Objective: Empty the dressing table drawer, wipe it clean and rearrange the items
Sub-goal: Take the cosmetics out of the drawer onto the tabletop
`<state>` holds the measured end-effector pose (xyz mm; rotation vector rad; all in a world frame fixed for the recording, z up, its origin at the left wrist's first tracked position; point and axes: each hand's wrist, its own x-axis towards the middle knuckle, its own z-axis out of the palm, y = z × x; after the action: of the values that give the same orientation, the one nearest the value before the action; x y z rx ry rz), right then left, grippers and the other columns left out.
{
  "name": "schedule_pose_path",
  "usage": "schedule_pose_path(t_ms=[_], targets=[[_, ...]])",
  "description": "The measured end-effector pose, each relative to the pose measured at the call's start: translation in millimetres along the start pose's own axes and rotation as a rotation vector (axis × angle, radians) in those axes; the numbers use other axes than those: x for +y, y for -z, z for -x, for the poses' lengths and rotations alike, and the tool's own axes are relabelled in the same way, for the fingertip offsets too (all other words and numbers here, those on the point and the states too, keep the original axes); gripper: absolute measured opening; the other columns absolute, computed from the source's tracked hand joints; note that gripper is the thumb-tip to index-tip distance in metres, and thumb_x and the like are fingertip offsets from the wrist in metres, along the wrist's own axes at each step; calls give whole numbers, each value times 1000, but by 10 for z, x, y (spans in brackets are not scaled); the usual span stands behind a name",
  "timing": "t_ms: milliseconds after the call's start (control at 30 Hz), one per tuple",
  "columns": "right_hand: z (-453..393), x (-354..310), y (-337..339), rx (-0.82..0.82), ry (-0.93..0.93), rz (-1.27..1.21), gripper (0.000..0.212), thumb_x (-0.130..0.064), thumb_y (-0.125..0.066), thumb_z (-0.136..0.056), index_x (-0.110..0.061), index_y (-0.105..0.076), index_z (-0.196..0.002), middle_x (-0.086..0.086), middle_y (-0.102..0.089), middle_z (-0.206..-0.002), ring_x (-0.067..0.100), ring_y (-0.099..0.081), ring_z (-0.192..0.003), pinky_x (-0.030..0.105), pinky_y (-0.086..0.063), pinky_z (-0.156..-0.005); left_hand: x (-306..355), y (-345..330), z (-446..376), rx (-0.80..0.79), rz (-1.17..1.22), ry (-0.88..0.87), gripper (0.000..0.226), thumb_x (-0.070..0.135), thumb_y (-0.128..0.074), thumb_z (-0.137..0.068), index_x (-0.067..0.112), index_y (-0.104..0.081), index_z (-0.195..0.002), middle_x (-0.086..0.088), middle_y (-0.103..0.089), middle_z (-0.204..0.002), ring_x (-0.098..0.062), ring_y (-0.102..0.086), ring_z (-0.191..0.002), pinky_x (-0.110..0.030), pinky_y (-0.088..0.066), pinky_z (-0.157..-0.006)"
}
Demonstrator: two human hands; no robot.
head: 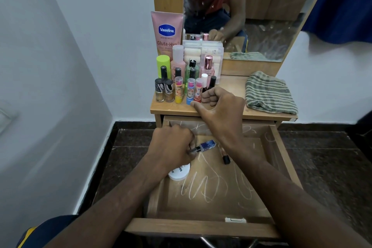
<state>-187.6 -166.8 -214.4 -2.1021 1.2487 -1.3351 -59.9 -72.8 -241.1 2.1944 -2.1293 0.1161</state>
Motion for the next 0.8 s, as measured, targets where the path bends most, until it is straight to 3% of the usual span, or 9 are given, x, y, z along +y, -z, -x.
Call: schedule_pose_path(t_ms=[300, 433, 533, 633, 700, 800], targets=[[-8, 46, 16, -3, 49, 62, 33, -42, -92, -77, -18, -77, -95, -10, -74, -82, 3, -70, -75, 27, -62, -71, -18, 29, 30, 16, 47, 8, 26, 62, -67, -86, 37, -70, -92, 12, -70, -88, -12, -68, -90, -31, -56, -77], [114, 37, 366, -4, 144, 108, 16, -30, -87, -85, -17, -78, -88, -11, -72, -76, -2, -65, -67, 10, -54, -65, -46, 67, 38, 37, 182, 34, 18, 54, -68, -87, 38, -70, -94, 19, -69, -83, -2, -65, -88, -26, -51, -70], [247, 127, 626, -325, 71, 247, 8, -25, -83, -88, -26, -77, -93, -17, -69, -76, -5, -65, -68, 15, -59, -68, -82, 90, 37, 53, 256, 34, 17, 57, -66, -89, 42, -68, -96, 22, -70, -84, 2, -63, -85, -24, -45, -64], [355, 247, 671, -672, -27, 350, 36, -31, -85, -86, -29, -73, -121, -14, -72, -97, -2, -67, -85, 25, -62, -80, -132, 104, 47, 61, 357, 54, 15, 57, -68, -92, 45, -69, -101, 26, -69, -85, 5, -64, -81, -25, -52, -66], [393, 273, 649, -775, -10, 306, 52, -34, -84, -86, -29, -67, -135, -12, -73, -112, 1, -66, -90, 25, -61, -81, -139, 120, 60, 87, 425, 47, 16, 56, -69, -92, 45, -70, -104, 30, -68, -84, 11, -61, -79, -23, -52, -66], [410, 280, 649, -758, 15, 184, 33, -30, -83, -88, -29, -73, -120, -13, -74, -97, 1, -67, -83, 18, -56, -69, -111, 146, 70, 131, 551, 9, 19, 57, -70, -92, 43, -73, -105, 30, -70, -85, 11, -64, -79, -19, -50, -65]])
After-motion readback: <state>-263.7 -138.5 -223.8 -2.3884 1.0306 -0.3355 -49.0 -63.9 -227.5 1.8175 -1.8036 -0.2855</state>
